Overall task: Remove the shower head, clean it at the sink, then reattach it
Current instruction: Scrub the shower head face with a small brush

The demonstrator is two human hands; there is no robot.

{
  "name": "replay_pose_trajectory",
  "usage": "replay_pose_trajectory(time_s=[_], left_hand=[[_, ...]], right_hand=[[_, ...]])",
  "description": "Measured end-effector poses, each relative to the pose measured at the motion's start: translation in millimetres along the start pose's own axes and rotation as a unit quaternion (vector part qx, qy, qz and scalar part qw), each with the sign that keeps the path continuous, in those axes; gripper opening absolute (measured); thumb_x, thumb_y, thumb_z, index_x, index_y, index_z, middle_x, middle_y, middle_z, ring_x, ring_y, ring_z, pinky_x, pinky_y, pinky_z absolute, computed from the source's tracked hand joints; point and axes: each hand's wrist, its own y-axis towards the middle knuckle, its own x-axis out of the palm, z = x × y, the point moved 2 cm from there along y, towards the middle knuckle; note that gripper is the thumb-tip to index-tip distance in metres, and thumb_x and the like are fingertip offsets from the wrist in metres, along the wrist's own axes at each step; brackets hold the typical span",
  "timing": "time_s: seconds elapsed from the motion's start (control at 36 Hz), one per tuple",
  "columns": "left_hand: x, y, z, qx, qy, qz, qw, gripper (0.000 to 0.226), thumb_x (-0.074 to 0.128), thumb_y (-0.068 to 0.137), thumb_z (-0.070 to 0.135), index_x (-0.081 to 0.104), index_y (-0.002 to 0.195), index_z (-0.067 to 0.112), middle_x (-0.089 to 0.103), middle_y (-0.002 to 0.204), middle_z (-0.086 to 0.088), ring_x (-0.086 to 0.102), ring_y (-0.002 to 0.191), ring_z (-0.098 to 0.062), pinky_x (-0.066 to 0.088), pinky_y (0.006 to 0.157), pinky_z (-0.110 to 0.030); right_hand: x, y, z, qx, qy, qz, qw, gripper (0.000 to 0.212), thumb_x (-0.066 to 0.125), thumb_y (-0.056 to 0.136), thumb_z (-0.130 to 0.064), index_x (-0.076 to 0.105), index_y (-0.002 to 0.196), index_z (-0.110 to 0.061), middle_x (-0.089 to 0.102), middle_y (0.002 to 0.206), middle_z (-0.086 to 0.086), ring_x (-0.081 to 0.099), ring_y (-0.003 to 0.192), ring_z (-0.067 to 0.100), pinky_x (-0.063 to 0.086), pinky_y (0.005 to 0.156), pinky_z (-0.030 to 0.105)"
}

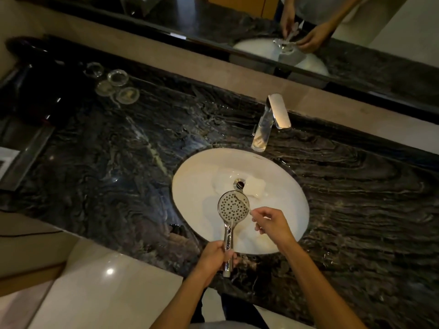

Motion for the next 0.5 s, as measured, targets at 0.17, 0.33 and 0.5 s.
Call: replay_pose_trajectory(time_s=[0.17,0.33,0.5], left_hand=[[-2,0,-2,-0.012,-0.021,0.001,1.000,0.013,0.052,0.095,-0.006,0.058,0.085,0.000,0.065,0.073,-0.014,0.064,0.073,-0.029,0.054,0.082,-0.045],[-1,0,-1,-0.028,-0.044,0.007,0.999,0.011,0.052,0.095,-0.006,0.057,0.087,-0.002,0.064,0.073,-0.015,0.062,0.068,-0.027,0.054,0.069,-0.039],[-1,0,-1,-0.044,-0.053,0.011,0.998,0.014,0.051,0.094,-0.007,0.059,0.084,-0.002,0.064,0.074,-0.016,0.064,0.065,-0.025,0.056,0.064,-0.035]], right_hand=[[12,6,2,-0.066,-0.156,0.021,0.985,0.020,0.062,0.096,-0.036,0.068,0.082,-0.023,0.072,0.068,-0.008,0.063,0.056,0.003,0.049,0.058,0.015],[27,-4,10,-0.112,-0.272,-0.032,0.955,0.038,0.055,0.099,-0.044,0.075,0.085,-0.014,0.062,0.065,-0.014,0.060,0.065,0.008,0.051,0.072,0.030],[19,11,-14,-0.096,-0.339,-0.014,0.936,0.044,0.048,0.100,-0.052,0.074,0.090,-0.018,0.071,0.081,-0.002,0.065,0.077,0.020,0.056,0.072,0.040]])
